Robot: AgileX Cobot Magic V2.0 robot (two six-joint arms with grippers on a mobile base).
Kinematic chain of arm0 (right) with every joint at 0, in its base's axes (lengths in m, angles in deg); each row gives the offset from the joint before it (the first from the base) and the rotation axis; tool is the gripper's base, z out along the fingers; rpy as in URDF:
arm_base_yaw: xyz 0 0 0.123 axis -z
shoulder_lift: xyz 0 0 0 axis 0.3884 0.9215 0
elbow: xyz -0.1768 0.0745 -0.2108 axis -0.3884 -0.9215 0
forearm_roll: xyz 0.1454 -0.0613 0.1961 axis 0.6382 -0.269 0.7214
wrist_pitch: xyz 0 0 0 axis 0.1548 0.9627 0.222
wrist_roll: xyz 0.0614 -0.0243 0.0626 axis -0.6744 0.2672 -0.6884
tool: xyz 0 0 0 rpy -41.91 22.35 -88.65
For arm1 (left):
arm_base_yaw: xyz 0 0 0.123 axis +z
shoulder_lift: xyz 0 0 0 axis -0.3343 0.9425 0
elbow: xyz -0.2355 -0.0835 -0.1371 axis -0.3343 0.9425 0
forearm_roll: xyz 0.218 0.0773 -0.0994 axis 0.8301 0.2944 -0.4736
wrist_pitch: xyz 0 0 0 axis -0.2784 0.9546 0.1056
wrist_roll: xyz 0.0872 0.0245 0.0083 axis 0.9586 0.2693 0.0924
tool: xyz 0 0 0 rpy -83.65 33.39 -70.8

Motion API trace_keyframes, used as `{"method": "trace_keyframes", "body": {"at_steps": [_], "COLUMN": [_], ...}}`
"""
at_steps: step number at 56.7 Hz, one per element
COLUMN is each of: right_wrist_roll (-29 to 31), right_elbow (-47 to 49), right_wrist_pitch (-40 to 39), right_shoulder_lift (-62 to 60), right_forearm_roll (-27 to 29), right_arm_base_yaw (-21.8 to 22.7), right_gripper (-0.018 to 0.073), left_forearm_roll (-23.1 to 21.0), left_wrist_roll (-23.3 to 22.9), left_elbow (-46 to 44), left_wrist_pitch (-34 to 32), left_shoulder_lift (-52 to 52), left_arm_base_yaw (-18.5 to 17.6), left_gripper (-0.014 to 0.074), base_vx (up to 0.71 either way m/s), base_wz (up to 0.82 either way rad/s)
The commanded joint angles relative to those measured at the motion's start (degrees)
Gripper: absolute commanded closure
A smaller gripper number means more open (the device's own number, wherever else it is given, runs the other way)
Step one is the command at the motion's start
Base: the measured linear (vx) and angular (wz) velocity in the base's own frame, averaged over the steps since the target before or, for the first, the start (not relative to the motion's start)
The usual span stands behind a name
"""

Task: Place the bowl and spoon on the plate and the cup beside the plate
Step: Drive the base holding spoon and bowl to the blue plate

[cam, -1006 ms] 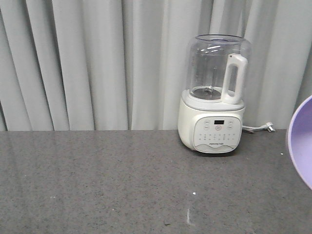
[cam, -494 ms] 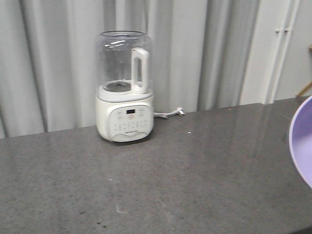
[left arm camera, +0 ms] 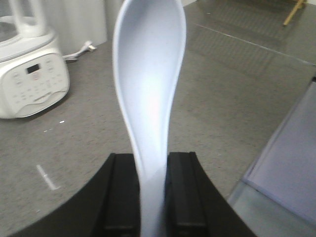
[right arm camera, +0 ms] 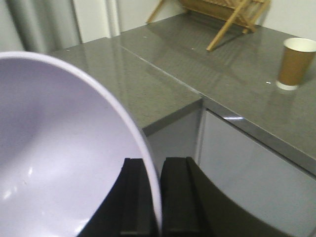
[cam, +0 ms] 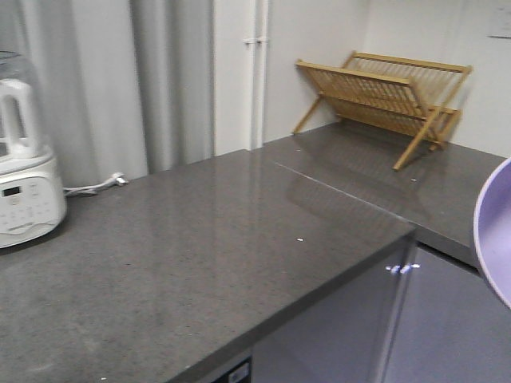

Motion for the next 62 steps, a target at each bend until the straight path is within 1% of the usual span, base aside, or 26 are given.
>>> {"method": "trace_keyframes", "body": {"at_steps": [1,26,62], "right_wrist_roll": [0.5,0.5,0.5], "right_elbow": [1.7,1.7,1.7], "right_wrist_pitch": [-4.8,-4.8,-4.8], "right_shoulder_lift": [0.1,0.1,0.1], "right_forearm_roll": [1.0,1.0,1.0], "right_arm_base_yaw": [0.3,0.3,0.3], "right_gripper": [0.0568,0.0568,0.0568], "left_forearm_roll": [-0.8,-0.8,-0.8], "left_wrist_roll": [0.0,0.0,0.0], "left_elbow": [-1.4,-1.4,-1.4], "left_wrist_pitch": [-5.0,-5.0,-5.0], "left_shoulder_lift": [-0.1,-0.1,-0.1], "left_arm_base_yaw": [0.0,0.0,0.0], "left_gripper": [0.0603,0.0603,0.0603], "base_vx": [-0.09,-0.06,0.07], "base_wz": [-0.78,-0.67,-0.39]}}
